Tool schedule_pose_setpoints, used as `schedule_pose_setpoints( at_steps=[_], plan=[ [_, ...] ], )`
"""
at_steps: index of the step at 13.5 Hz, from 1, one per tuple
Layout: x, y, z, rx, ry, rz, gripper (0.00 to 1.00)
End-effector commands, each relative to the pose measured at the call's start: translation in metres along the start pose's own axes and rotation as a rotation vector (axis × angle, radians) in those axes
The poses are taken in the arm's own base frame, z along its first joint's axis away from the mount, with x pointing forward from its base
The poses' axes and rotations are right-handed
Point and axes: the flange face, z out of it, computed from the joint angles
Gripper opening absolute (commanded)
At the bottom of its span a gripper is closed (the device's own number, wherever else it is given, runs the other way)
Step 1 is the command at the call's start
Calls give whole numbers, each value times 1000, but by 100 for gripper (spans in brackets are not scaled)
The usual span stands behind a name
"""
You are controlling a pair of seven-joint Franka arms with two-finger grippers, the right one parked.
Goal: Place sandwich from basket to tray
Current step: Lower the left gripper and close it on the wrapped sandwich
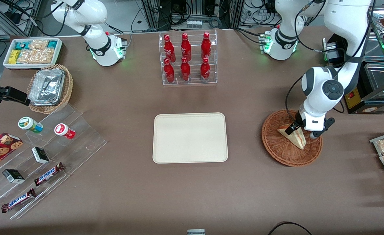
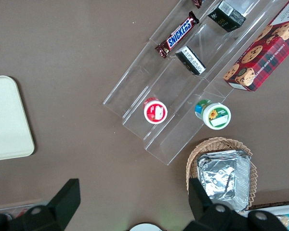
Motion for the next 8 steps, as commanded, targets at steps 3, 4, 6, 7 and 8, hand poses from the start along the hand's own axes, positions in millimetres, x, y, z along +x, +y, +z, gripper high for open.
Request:
schedule_pose_setpoints(
  at_steps=[3, 4, 6, 7, 8],
  plan=[
    [2, 8, -14, -20, 21, 1, 15],
    [3, 11, -20, -22, 23, 0, 11],
    [1, 19, -40, -14, 17, 22, 11],
    [-3, 24, -52, -10, 10, 35, 11],
    [-7, 30, -70, -15, 14, 49, 11]
  ],
)
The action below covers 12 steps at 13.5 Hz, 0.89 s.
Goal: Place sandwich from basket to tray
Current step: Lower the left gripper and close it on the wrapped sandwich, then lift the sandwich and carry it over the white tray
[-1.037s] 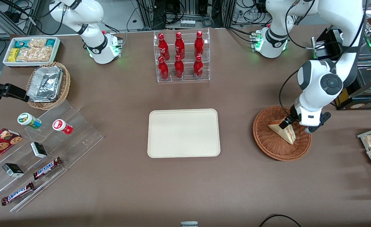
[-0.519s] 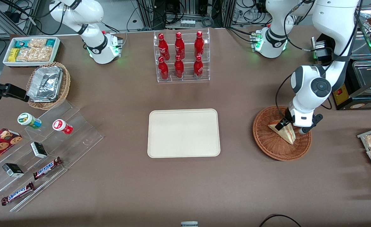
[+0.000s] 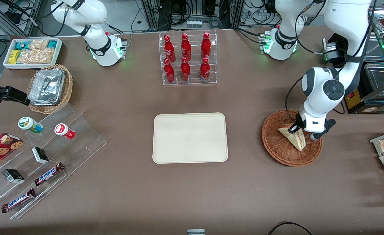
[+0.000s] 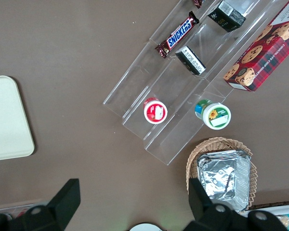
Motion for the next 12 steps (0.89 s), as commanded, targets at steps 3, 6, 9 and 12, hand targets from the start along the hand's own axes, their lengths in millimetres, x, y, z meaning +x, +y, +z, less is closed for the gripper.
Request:
schedule_pose_setpoints(
  at_steps=[3, 6, 9, 12],
  plan=[
    [-17, 37, -86, 68, -10, 102, 11],
    [-53, 101, -136, 117, -51, 200, 11],
    [-107, 173, -151, 81, -50, 277, 11],
    [-161, 225, -156, 42, -68, 366, 11]
  ],
)
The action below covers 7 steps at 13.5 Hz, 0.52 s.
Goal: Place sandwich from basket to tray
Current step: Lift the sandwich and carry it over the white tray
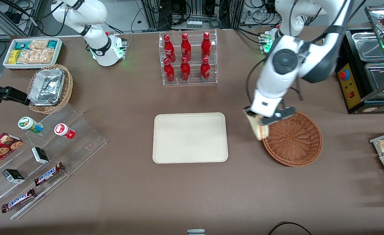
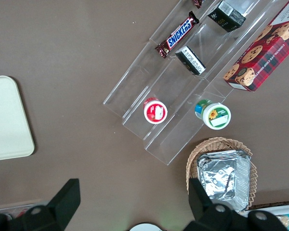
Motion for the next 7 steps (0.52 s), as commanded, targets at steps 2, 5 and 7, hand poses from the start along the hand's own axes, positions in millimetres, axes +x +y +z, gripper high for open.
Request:
schedule_pose_setpoints(
  at_steps=[2, 5, 7],
  plan=[
    [-25, 74, 20, 5, -14, 146, 11],
    [-54, 142, 51, -10, -26, 241, 11],
    [-78, 183, 81, -19, -53, 303, 11]
  ],
)
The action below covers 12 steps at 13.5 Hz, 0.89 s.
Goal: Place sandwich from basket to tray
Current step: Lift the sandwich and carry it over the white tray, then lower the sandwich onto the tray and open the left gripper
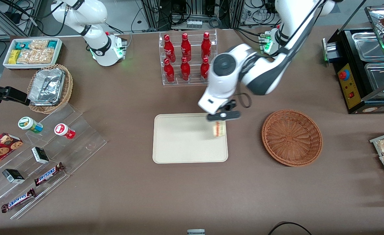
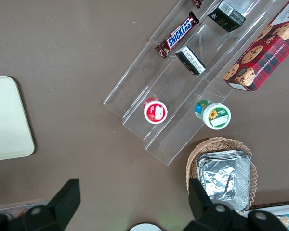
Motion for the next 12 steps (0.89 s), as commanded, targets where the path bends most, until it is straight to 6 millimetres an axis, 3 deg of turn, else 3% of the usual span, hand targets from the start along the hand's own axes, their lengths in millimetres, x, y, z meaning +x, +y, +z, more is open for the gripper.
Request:
schedule_pose_setpoints(
  at_steps=[1, 4, 7, 12],
  plan=[
    [4, 61, 33, -10, -9, 37, 11],
    [14, 79, 69, 13, 18, 14, 11],
    [19, 90, 91, 31, 41, 30, 11],
    [19, 102, 113, 14, 97, 45, 11]
  ],
)
